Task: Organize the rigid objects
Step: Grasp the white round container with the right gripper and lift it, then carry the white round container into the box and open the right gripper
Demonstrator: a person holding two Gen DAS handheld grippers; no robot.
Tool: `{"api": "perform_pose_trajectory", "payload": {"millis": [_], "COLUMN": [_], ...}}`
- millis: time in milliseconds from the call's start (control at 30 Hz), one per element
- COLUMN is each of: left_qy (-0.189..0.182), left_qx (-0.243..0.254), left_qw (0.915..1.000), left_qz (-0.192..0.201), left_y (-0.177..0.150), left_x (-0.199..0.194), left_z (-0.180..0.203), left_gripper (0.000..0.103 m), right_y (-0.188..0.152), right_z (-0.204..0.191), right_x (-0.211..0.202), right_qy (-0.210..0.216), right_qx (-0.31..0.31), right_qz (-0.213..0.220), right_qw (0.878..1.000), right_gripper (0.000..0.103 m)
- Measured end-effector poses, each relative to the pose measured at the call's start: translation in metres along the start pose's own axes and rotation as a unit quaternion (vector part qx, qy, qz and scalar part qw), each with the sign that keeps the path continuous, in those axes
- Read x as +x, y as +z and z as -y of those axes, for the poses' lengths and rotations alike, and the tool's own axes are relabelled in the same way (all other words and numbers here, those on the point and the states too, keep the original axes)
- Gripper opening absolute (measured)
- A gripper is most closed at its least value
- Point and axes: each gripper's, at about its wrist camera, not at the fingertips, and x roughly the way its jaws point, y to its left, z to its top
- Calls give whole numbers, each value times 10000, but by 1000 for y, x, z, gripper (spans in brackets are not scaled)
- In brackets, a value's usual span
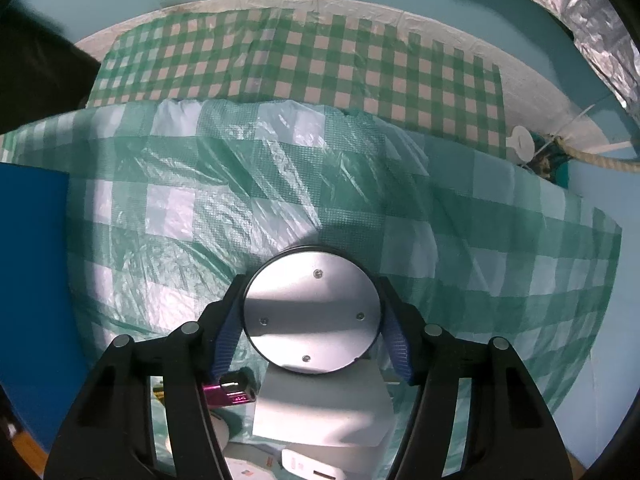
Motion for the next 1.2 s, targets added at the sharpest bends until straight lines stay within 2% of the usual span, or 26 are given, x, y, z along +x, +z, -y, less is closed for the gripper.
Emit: {"api": "perform_pose_trajectory", "payload": {"millis": [500,833,1200], "left_qy": [11,46,17], "left_qx": [56,130,180], "left_qw": [10000,9999,9998], "left_qz": [-7,-18,2], "left_y": [0,4,5], "left_x": [2,0,0], "left_z": [2,7,6], "left_gripper": [8,8,8], "right_y": [-3,-1,-2], "right_z": [-23,-59,-115], "right_x": [-35,-82,-125], "right_qy": [10,137,289], "right_qx": [-524,-1024,-1666], "right_qz": [193,364,584], "right_qw": [9984,9940,9839], "right_gripper": [62,62,62]}}
